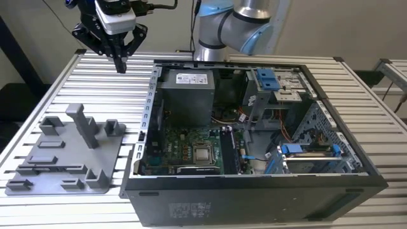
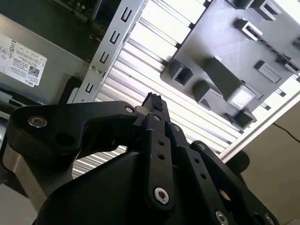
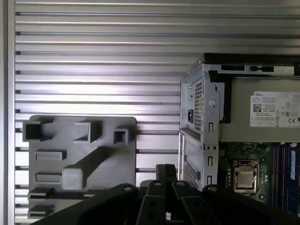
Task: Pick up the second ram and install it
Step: 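Reach for the second ram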
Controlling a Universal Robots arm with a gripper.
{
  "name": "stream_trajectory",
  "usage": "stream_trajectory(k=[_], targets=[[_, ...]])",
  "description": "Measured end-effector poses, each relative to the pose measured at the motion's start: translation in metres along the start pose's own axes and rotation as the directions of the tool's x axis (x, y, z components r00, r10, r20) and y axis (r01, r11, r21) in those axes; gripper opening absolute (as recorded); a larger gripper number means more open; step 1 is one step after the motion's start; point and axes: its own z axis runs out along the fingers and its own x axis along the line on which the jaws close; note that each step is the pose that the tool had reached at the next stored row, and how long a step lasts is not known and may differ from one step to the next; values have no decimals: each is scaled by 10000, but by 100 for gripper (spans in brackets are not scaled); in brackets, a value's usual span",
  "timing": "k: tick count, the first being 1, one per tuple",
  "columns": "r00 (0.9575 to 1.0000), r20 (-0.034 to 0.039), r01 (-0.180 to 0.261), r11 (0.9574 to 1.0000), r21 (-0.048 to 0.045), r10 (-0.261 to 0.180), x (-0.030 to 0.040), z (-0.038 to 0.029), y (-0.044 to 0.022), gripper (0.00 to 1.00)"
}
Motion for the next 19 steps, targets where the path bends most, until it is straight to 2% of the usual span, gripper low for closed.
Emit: stream_trajectory(k=[19], targets=[[9995,-14,306,9995,-4,-306,500,-1,0,11]])
